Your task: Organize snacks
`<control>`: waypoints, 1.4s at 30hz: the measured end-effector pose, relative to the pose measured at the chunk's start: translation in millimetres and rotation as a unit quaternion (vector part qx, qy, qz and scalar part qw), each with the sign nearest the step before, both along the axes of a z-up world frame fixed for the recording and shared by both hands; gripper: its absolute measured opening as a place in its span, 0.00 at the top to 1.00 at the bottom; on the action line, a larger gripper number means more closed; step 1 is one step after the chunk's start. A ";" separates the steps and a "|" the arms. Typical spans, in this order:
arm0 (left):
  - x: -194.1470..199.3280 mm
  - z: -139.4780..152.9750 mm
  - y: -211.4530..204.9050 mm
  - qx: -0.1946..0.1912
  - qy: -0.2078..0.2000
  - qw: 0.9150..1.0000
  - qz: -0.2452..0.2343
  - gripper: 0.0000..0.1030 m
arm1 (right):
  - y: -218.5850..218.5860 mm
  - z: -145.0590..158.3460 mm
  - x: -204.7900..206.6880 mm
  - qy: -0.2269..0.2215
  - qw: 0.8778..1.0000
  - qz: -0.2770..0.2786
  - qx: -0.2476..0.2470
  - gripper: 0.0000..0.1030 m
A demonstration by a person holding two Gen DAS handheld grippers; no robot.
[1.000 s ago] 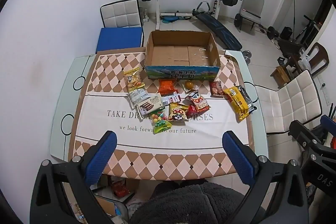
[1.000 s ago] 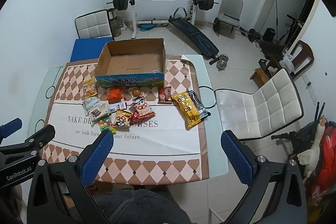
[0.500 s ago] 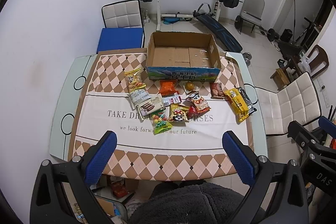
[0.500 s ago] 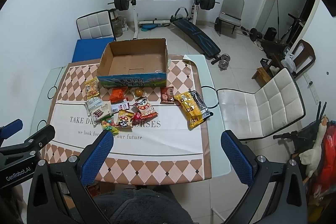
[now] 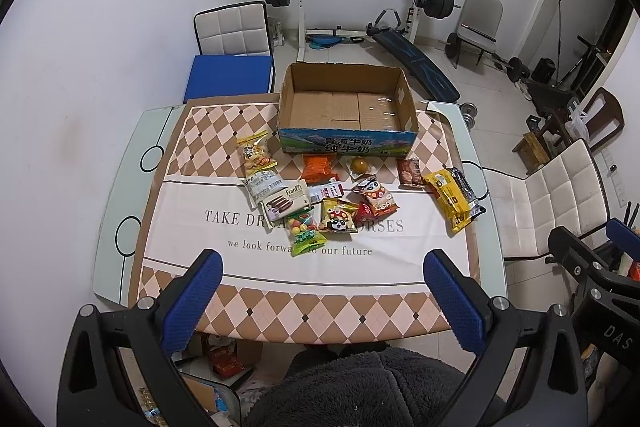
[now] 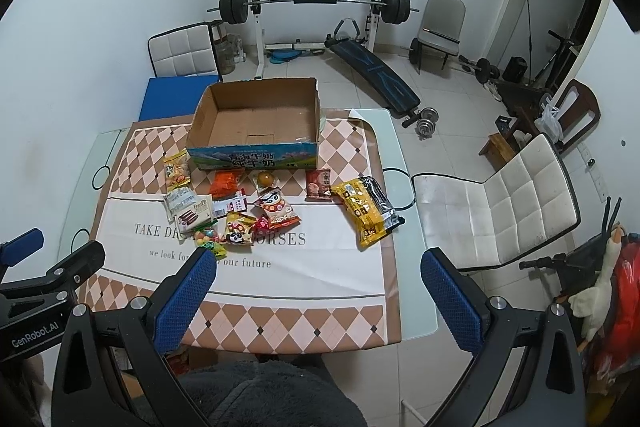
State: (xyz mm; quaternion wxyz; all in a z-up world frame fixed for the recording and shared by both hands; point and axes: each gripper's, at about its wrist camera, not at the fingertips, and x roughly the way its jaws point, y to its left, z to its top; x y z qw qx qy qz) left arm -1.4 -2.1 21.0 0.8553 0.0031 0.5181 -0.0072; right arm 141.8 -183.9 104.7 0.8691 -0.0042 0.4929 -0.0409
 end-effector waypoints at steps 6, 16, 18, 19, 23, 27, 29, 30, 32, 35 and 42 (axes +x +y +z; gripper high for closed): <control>-0.5 1.2 0.5 -0.001 -0.001 1.000 0.000 0.00 | -0.1 1.7 -0.2 -0.001 1.000 0.000 0.000 0.00; -2.1 2.1 1.9 -0.002 -0.003 1.000 0.001 0.00 | 1.6 3.1 -1.5 -0.003 1.000 0.001 0.001 0.00; -2.5 5.2 1.3 -0.002 -0.003 1.000 0.001 0.00 | 1.3 3.2 -1.7 -0.003 1.000 0.001 0.002 0.00; -2.4 2.0 1.9 -0.002 -0.004 1.000 0.000 0.00 | 2.1 4.1 -1.3 -0.003 1.000 0.001 0.002 0.00; -2.6 1.9 2.1 -0.002 -0.004 1.000 0.001 0.00 | 2.1 3.8 -1.8 -0.003 1.000 0.001 0.002 0.00; -2.8 3.1 2.1 -0.002 -0.005 1.000 0.001 0.00 | 1.4 2.8 -2.6 -0.005 1.000 0.001 0.002 0.00; -2.3 3.0 1.4 -0.002 -0.005 1.000 0.001 0.00 | 2.4 3.5 -2.2 -0.005 1.000 0.001 0.002 0.00; -2.5 4.3 1.1 -0.003 -0.005 1.000 0.001 0.00 | 1.4 3.0 -2.4 -0.004 1.000 0.001 0.002 0.00; -2.4 2.9 1.6 -0.002 -0.005 1.000 0.000 0.00 | 2.3 3.6 -2.1 -0.004 1.000 0.001 0.002 0.00; -2.8 5.7 1.1 -0.002 -0.006 1.000 0.001 0.00 | 2.5 3.5 -2.9 -0.005 1.000 0.001 0.002 0.00; -2.5 4.5 0.8 -0.003 -0.008 1.000 0.002 0.00 | 3.7 4.5 -2.8 -0.006 1.000 0.002 0.003 0.00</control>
